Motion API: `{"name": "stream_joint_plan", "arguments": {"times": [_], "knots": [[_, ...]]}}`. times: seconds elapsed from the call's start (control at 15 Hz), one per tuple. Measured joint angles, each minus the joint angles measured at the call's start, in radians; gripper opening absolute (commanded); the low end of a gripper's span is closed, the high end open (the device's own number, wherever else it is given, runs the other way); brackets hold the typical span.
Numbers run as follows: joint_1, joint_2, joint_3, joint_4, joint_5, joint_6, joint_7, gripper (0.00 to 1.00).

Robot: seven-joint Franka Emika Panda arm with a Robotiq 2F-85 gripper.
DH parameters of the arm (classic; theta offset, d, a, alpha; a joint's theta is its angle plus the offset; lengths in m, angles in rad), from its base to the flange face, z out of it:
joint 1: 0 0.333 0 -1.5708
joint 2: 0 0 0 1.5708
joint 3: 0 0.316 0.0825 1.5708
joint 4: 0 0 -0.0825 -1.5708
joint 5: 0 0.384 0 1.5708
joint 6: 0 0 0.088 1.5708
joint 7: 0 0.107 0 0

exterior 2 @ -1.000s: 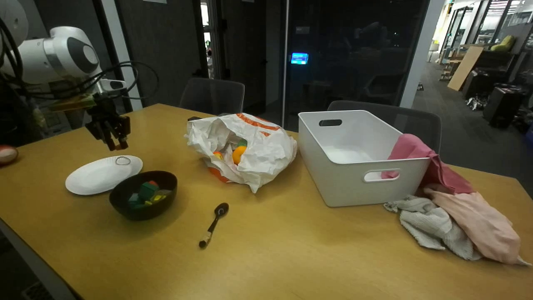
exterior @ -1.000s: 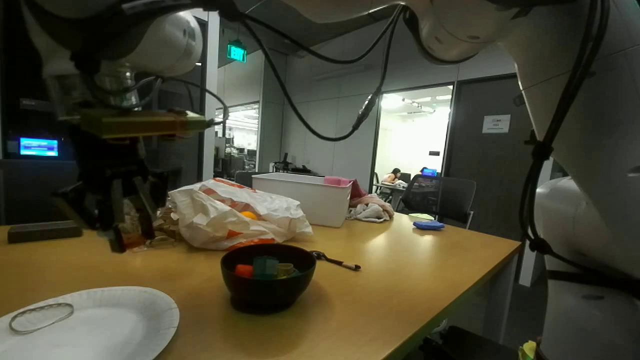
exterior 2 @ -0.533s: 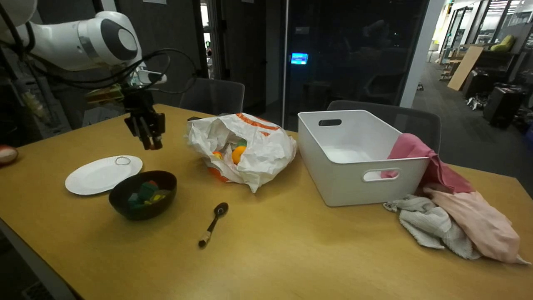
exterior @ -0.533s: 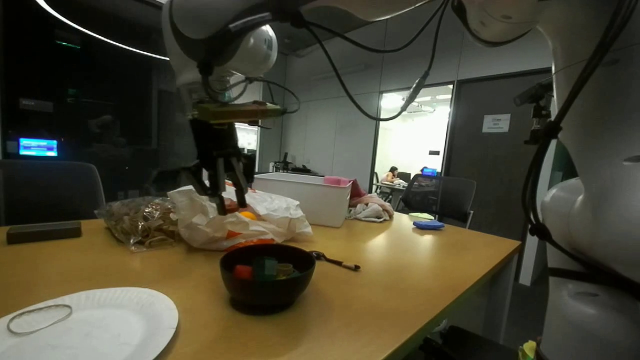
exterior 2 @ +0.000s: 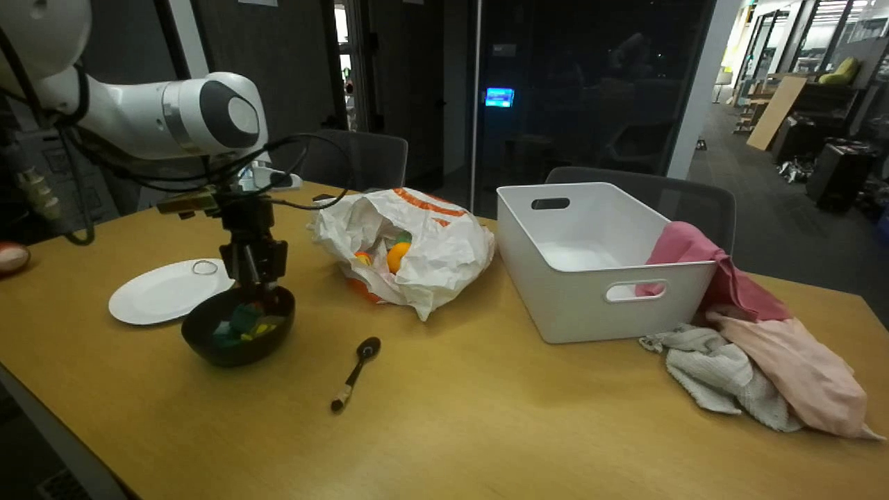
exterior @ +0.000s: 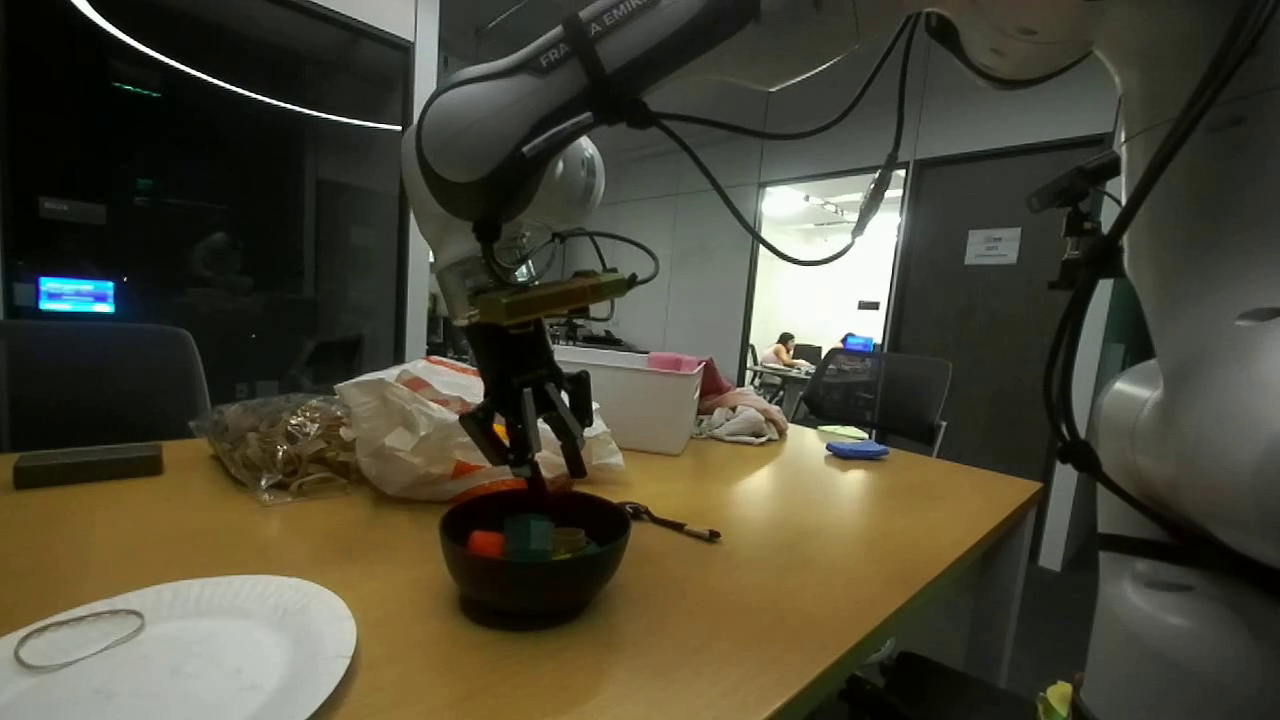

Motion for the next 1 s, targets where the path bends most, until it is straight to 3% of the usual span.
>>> {"name": "stream_joint_plan", "arguments": {"times": [0.13, 0.2, 0.67, 1.0], "knots": [[0.002, 0.000, 0.017, -0.009, 0.000, 0.000, 0.000, 0.97], [0.005, 0.000, 0.028, -0.009, 0.000, 0.000, 0.000, 1.00], [0.087, 0.023, 0.127, 0.040, -0.019, 0.039, -0.001, 1.00], [0.131, 0.142, 0.151, 0.142, 0.018, 0.121, -0.001, 1.00]]}}
